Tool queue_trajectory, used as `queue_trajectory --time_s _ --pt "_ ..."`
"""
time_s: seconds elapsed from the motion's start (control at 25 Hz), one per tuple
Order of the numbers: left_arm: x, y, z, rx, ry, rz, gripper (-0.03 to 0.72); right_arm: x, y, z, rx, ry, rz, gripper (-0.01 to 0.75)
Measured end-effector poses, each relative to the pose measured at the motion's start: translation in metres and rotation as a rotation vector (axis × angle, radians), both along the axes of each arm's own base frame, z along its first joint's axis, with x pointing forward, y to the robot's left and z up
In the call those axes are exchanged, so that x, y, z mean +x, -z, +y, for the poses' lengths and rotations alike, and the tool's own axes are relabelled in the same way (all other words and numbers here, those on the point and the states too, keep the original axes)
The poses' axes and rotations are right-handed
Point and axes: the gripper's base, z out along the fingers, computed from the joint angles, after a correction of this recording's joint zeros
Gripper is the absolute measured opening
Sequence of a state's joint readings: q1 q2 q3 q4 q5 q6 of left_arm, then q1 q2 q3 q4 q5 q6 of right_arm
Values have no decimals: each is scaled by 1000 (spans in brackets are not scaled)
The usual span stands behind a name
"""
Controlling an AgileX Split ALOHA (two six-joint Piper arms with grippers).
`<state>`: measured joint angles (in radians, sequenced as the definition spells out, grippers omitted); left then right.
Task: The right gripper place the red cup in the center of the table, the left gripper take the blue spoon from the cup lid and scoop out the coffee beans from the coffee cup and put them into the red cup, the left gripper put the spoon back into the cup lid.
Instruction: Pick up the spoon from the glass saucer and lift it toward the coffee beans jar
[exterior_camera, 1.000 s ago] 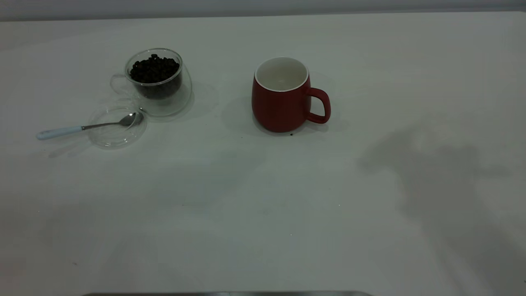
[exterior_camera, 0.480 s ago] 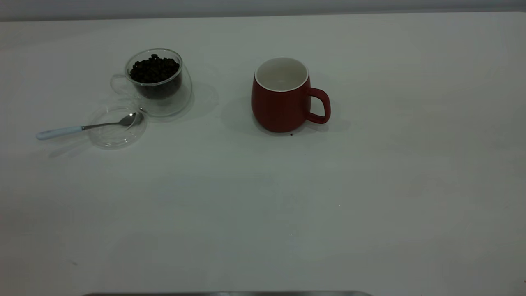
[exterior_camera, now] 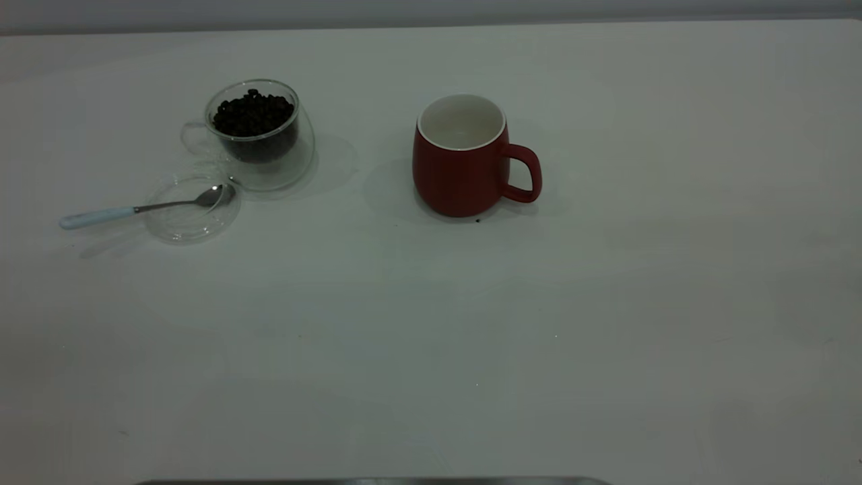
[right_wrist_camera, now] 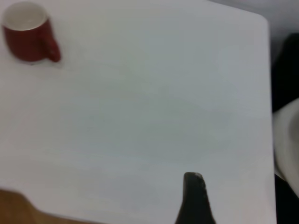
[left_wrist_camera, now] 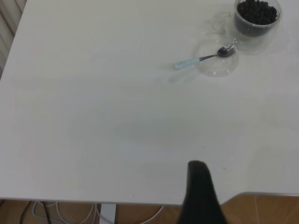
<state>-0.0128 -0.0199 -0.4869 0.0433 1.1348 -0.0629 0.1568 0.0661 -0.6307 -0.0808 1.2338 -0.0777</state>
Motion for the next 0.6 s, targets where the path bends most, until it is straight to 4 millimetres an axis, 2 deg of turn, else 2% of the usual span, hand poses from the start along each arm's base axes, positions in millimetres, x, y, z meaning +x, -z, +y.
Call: queue_trajectory --time_s 0.28,0.6 --pt "0 0 0 0 0 0 587 -1 31 0 13 54 28 587" --pt "0 0 0 0 0 0 587 3 28 4 15 76 -34 587"
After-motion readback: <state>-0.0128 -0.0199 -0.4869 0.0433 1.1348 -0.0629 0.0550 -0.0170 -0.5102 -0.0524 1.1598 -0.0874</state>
